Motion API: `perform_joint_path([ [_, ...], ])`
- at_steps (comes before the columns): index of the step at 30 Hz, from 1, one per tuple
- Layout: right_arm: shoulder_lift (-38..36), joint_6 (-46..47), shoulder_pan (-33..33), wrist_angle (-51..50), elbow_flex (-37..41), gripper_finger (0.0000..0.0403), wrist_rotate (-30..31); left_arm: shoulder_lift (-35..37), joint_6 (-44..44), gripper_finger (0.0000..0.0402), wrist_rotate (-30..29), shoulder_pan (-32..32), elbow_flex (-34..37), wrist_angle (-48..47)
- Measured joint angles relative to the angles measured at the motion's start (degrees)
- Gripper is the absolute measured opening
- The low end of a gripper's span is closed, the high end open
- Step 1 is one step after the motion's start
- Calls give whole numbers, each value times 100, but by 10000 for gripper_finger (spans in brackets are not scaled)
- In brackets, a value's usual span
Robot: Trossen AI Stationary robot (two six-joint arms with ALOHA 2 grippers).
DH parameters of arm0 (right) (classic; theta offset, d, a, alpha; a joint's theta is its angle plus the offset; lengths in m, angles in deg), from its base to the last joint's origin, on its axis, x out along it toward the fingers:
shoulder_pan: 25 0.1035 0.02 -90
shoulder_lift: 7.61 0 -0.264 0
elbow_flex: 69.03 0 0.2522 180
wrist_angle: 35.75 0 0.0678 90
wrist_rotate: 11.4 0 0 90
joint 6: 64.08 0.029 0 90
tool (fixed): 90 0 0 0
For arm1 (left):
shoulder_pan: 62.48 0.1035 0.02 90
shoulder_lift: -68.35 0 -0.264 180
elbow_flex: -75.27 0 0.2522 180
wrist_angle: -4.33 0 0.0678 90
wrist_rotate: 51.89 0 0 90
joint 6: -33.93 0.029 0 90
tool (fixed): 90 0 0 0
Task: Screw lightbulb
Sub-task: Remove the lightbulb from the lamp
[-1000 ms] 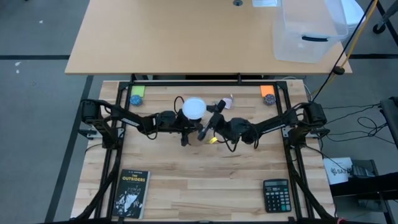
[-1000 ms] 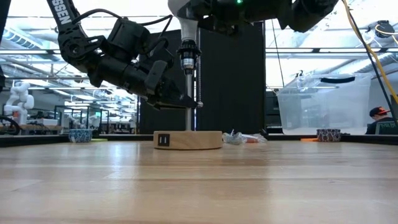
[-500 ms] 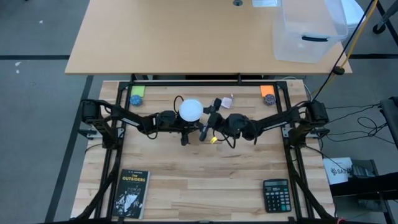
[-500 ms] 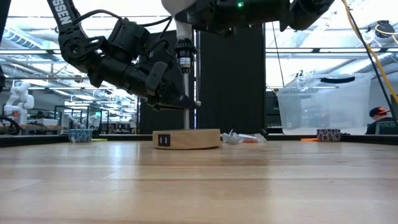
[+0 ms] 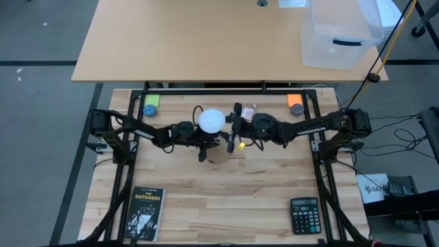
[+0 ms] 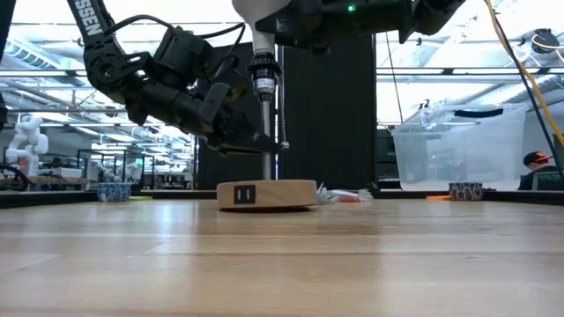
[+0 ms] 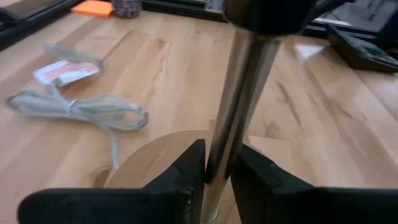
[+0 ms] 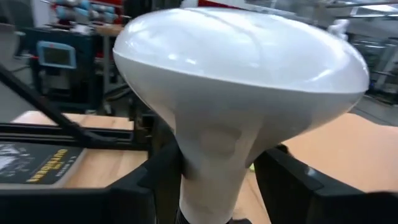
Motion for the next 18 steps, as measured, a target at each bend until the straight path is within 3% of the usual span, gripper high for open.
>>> perform_joint_path([
  [6, -22, -64, -243, -147, -9, 173, -815, 0, 98, 71, 150, 0, 0, -5],
  [13, -22, -176, -290, -200, -13, 172, -815, 0, -302, 71, -280, 43, 0, -54],
  [18, -24, -222, -292, -151, -27, 172, -798, -26, -553, 72, -259, 12, 26, 580],
])
